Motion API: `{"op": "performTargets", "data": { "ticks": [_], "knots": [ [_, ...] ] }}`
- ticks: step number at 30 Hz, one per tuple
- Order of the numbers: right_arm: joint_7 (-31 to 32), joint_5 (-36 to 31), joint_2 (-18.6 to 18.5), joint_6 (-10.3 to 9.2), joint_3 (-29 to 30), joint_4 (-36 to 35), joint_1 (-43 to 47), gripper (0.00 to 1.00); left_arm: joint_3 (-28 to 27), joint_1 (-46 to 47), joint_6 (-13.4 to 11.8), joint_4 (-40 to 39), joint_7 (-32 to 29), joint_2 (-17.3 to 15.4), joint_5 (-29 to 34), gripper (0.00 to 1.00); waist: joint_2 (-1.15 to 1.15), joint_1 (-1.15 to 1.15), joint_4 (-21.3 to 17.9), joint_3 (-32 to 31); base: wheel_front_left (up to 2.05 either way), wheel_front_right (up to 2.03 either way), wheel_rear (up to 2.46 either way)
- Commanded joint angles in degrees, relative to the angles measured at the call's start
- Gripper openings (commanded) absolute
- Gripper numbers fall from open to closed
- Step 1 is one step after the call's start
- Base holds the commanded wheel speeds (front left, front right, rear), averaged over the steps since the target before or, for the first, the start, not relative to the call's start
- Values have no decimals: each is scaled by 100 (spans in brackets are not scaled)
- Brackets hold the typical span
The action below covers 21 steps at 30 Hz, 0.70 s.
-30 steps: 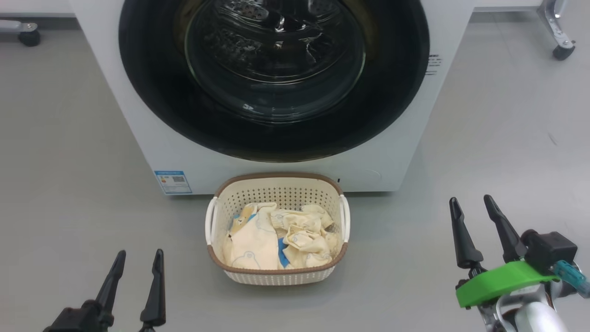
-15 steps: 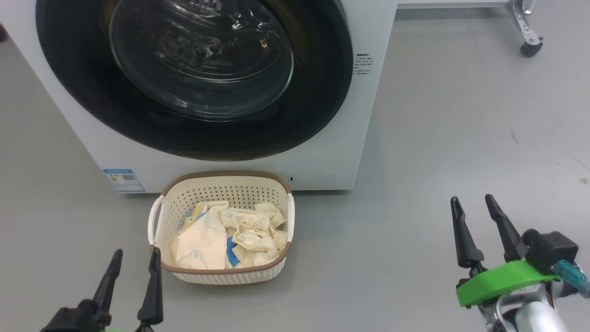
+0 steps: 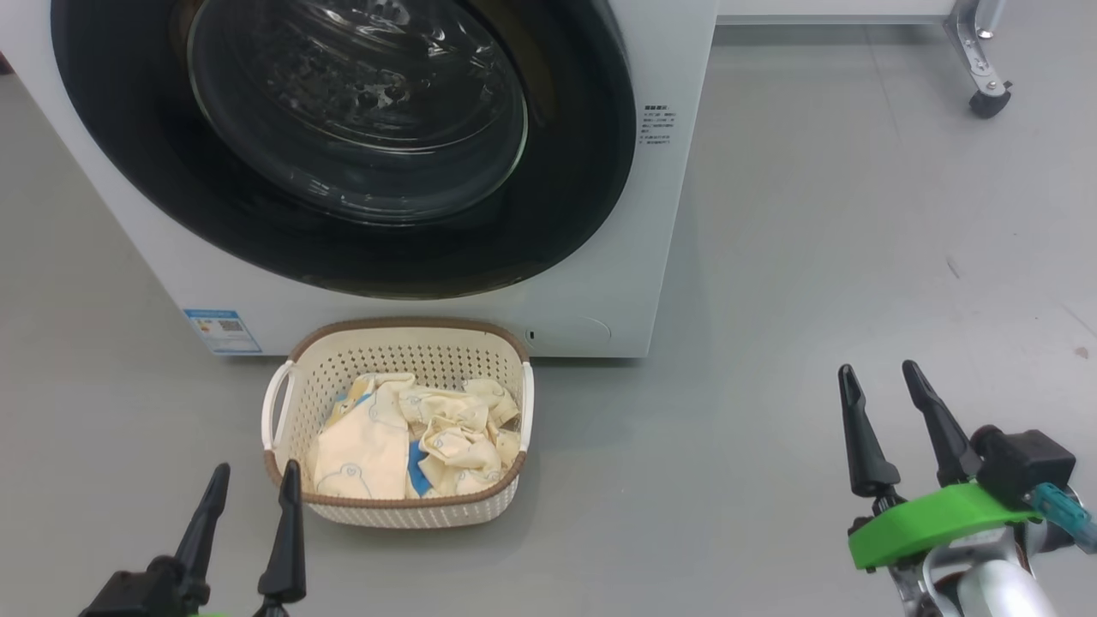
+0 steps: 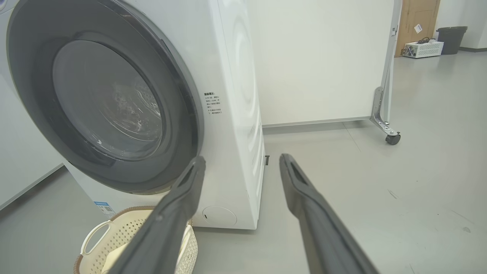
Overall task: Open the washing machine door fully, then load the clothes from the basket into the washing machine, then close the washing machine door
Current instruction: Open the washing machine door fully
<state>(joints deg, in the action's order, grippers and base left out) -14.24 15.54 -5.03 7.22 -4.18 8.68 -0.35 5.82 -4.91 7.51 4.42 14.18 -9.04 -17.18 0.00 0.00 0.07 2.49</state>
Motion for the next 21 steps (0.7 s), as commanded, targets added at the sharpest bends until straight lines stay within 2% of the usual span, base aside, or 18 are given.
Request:
{"op": "performTargets", "data": {
  "ticks": [1, 11, 12, 13, 16, 18, 21],
  "knots": [
    [-76, -14, -49, 26, -112, -180, -248, 100, -202, 243, -2, -185, 82, -101, -23, 100, 0, 0, -7, -2, 0, 0, 0],
    [-76, 45, -12, 26, -59, -178, -238, 100, -200, 202, -2, -201, 82, -127, -64, 100, 0, 0, -77, -17, 0, 0, 0],
    [-76, 71, -6, 26, -46, -174, -237, 92, -198, 198, -2, -203, 82, -129, -65, 100, 0, 0, -86, -17, 0, 0, 0],
    [-76, 101, -1, 26, -34, -175, -237, 77, -195, 193, -2, -204, 82, -132, -68, 100, 0, 0, -93, -18, 0, 0, 0],
    [-76, 176, 13, 26, 36, -190, -233, 25, -202, 173, -2, -214, 82, -137, -80, 100, 0, 0, -121, -3, 0, 0, 0],
    [-76, 256, 31, 26, 108, -199, -231, 0, -208, 160, -2, -225, 82, -138, -84, 100, 0, 0, -140, 19, 0, 0, 0],
    [-76, 453, 61, 26, 205, -197, -249, 0, -214, 154, -2, -239, 82, -142, -89, 100, 0, 0, -157, 42, 0, 0, 0]
  ]
}}
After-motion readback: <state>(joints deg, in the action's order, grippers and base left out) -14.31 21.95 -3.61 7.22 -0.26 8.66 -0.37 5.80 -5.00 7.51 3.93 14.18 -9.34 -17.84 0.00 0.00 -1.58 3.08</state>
